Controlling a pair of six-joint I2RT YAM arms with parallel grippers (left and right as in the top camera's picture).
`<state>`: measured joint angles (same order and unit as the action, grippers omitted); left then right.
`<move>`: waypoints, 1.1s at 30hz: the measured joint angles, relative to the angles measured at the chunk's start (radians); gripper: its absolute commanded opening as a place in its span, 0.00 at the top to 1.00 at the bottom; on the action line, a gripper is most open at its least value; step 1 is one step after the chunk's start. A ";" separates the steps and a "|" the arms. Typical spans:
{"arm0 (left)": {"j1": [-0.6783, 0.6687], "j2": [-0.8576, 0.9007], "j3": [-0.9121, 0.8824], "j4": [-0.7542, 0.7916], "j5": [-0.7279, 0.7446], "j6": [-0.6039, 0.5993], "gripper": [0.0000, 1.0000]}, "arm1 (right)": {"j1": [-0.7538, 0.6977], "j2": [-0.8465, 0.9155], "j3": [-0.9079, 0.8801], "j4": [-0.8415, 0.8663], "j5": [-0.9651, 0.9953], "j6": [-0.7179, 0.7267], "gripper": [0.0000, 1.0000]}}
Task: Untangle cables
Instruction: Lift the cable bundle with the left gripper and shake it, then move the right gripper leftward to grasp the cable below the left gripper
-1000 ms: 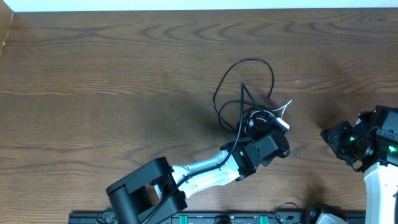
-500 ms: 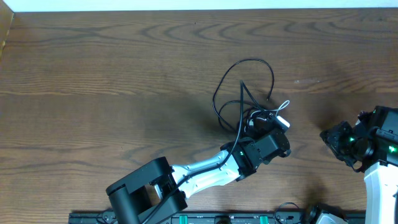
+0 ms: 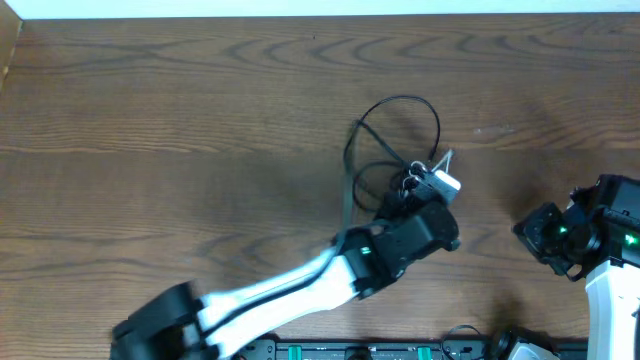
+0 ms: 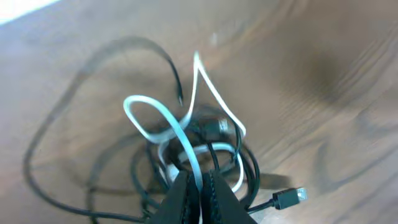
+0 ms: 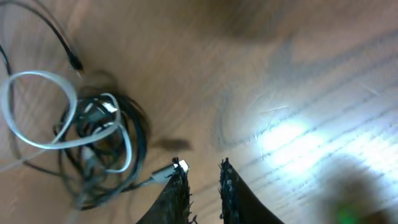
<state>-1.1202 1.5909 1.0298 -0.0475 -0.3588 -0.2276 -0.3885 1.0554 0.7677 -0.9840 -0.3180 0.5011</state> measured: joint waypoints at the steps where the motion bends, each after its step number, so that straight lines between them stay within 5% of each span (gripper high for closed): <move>1: 0.004 -0.048 0.000 -0.018 -0.001 0.000 0.93 | 0.004 0.000 0.000 -0.008 -0.002 -0.009 0.81; 9: 0.082 -0.289 0.000 -0.124 -0.014 -0.015 0.92 | 0.047 0.000 0.000 -0.065 -0.132 -0.138 0.63; 20: 0.160 -0.321 0.000 -0.153 0.016 -0.074 0.93 | 0.197 0.000 -0.028 -0.080 -0.283 -0.220 0.51; 27: 0.193 -0.321 0.000 -0.155 0.018 -0.130 0.92 | 0.331 -0.002 -0.161 0.113 -0.393 -0.231 0.48; 33: 0.193 -0.321 0.000 -0.160 0.032 -0.146 0.92 | 0.449 -0.003 -0.275 0.447 -0.508 -0.178 0.45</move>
<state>-0.9272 1.2697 1.0298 -0.2073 -0.3267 -0.3740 0.0608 1.0523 0.4923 -0.5365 -0.8257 0.3229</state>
